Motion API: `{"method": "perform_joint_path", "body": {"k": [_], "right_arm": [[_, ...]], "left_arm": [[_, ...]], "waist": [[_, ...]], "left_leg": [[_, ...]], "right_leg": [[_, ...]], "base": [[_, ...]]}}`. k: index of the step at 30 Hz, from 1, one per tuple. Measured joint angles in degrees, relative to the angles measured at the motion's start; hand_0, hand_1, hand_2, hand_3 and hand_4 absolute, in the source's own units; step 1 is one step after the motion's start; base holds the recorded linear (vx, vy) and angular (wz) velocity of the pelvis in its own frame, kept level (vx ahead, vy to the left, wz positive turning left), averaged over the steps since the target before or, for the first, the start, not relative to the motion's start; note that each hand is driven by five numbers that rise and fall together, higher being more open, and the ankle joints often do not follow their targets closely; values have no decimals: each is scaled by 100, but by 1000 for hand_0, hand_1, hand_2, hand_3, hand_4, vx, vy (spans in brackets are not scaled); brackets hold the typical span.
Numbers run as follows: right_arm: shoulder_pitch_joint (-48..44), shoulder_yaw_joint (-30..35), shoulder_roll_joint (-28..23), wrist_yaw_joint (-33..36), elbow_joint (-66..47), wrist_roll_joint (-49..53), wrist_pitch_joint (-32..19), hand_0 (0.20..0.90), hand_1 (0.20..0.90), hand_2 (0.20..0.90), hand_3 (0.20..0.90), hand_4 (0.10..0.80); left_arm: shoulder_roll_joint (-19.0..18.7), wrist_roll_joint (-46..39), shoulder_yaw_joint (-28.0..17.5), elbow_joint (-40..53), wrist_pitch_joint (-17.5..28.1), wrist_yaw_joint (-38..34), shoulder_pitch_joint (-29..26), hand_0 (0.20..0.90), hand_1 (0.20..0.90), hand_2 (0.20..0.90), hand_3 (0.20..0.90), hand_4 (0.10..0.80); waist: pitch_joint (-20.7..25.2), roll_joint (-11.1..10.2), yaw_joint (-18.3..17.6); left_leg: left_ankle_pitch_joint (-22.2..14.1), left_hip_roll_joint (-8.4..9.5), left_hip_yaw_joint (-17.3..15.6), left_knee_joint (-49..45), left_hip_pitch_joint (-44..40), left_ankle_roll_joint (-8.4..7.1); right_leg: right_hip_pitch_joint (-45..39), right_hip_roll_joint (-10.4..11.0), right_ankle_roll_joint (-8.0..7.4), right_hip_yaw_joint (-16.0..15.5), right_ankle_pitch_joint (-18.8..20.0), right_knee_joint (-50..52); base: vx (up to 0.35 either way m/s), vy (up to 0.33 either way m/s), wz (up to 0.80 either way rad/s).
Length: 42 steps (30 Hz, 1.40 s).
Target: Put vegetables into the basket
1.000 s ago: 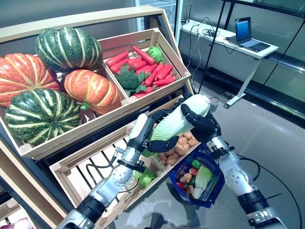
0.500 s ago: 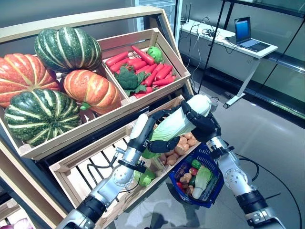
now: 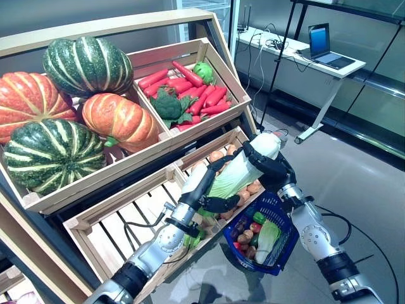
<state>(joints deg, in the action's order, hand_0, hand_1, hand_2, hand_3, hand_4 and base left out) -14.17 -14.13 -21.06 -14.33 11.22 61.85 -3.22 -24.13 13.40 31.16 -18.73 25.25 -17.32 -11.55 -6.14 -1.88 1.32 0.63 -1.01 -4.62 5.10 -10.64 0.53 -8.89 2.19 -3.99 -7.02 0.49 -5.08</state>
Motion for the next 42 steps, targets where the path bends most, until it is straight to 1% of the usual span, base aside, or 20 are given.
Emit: {"method": "perform_joint_path", "body": {"k": [3, 10, 12, 13, 15, 16, 17, 19, 20, 23, 29, 33, 37, 39, 41, 42], "right_arm": [[0, 0, -27, 68, 81, -104, 17, 300, 300, 300, 300, 400], [1, -1, -52, 98, 100, -118, 42, 300, 300, 300, 300, 400], [-1, -2, -135, 102, 206, -188, 67, 300, 300, 300, 300, 400], [-5, 0, -137, 112, 223, -205, 66, 300, 300, 300, 300, 400], [-55, 14, -136, 110, 149, -285, 53, 300, 300, 300, 300, 400], [-126, 46, -140, 110, 143, -289, 47, 300, 300, 300, 300, 400], [-186, 117, -160, 110, 139, -290, 30, 300, 300, 300, 300, 400], [-194, 410, -244, 113, 111, -293, -43, 300, 300, 300, 300, 400], [-193, 604, -345, 164, 112, -299, -91, 300, 300, 300, 300, 400], [-194, 882, -457, 273, 112, -318, -236, 300, 300, 300, 300, 400], [-221, 893, -460, 430, 111, -801, -262, 300, 300, 300, 300, 400], [-220, 895, -476, 585, 116, -894, -262, 300, 300, 300, 300, 400], [-219, 902, -607, 960, 315, -1696, -249, 300, 300, 300, 300, 400], [-220, 901, -792, 1083, 655, -2109, -181, 300, 300, 300, 300, 400], [-219, 902, -994, 1199, 1265, -2192, -42, 300, 300, 300, 300, 400], [-217, 906, -1045, 1301, 1486, -2197, 53, 300, 300, 300, 300, 400]], "left_arm": [[161, 91, 0, -204, 1, 28, -7, 900, 900, 900, 900, 800], [183, 166, 0, -269, 0, 44, -8, 900, 900, 900, 900, 800], [346, 213, -2, -681, 77, 39, -105, 900, 900, 900, 900, 800], [481, 148, -19, -1173, -147, 34, -182, 900, 900, 900, 900, 800], [533, 148, -68, -1984, -695, 36, -165, 900, 900, 900, 900, 800], [530, 144, -165, -2495, -1028, 42, -121, 900, 900, 900, 900, 800], [513, 119, -367, -2887, -1331, 46, 12, 900, 900, 900, 900, 800], [458, -142, -661, -3231, -1642, 64, 294, 900, 900, 900, 900, 800], [415, -316, -834, -3335, -1716, 66, 495, 900, 900, 900, 900, 800], [345, -592, -1038, -3375, -1759, 92, 744, 900, 900, 900, 900, 800], [348, -815, -1040, -3359, -1783, 109, 743, 900, 900, 900, 900, 800], [354, -934, -1043, -3245, -1779, 88, 738, 900, 900, 900, 900, 800], [313, -945, -1195, -2603, -1725, -113, 736, 900, 900, 900, 900, 800], [204, -936, -1232, -2094, -1682, -186, 735, 900, 900, 900, 900, 800], [14, -910, -1250, -1580, -1562, -266, 710, 900, 900, 900, 900, 800], [-54, -905, -1255, -1477, -1479, -304, 678, 900, 900, 900, 900, 800]], "waist": [[9, 1, -27], [19, 18, -46], [47, 33, -18], [74, 55, -38], [98, 87, -154], [98, 88, -250], [99, 82, -301], [98, 82, -314], [98, 82, -311], [95, 78, -220], [83, 45, -208], [74, 31, -226], [15, -55, -196], [-14, -104, -142], [-48, -133, -78], [-69, -125, -55]], "left_leg": [[0, -3, -35, 0, 24, 1], [0, -15, -43, 1, 25, 1], [0, -34, -52, 0, 24, 1], [0, -30, -54, 1, 24, 1], [-4, -45, -74, 5, 20, 4], [-4, -60, -86, 7, 23, 4], [-5, -79, -132, 6, 30, 1], [-4, -93, -171, 6, 74, -1], [-2, -93, -171, 5, 82, -3], [-3, -89, -171, 6, 77, -3], [-1, -82, -200, 41, 59, -5], [-1, -85, -198, 41, 60, -5], [-1, -87, -189, 40, 64, -5], [-1, -81, -184, 28, 72, -5], [-3, -78, -180, 27, 75, -2], [-3, -77, -177, 29, 78, -2]], "right_leg": [[38, -1, 1, 33, 19, 0], [42, -12, 8, 37, 25, 0], [38, -8, 5, 42, 27, -1], [41, -8, 4, 49, 27, -1], [46, -16, 4, 58, 28, -4], [55, -17, 12, 58, 33, -7], [82, -24, 24, 69, 41, -21], [140, -35, 40, 108, 51, -23], [150, -41, 43, 153, 54, -23], [142, -39, 39, 158, 56, -24], [131, -31, 28, 171, 64, -25], [138, -36, 29, 174, 66, -26], [133, -38, 31, 173, 65, -26], [134, -33, 30, 166, 65, -24], [137, -28, 29, 164, 64, -24], [143, -28, 29, 164, 64, -24]], "base": [[-6, -7, -7], [-6, -15, 0], [-24, -53, 1], [0, -23, -3], [2, -28, -7], [-3, -25, -14], [-2, -25, -15], [-3, -18, -9], [0, 0, 0], [0, 0, 0], [7, -5, -2], [25, -10, -1], [81, -25, 3], [68, -41, 3], [80, -57, 0], [77, -64, 0]]}}
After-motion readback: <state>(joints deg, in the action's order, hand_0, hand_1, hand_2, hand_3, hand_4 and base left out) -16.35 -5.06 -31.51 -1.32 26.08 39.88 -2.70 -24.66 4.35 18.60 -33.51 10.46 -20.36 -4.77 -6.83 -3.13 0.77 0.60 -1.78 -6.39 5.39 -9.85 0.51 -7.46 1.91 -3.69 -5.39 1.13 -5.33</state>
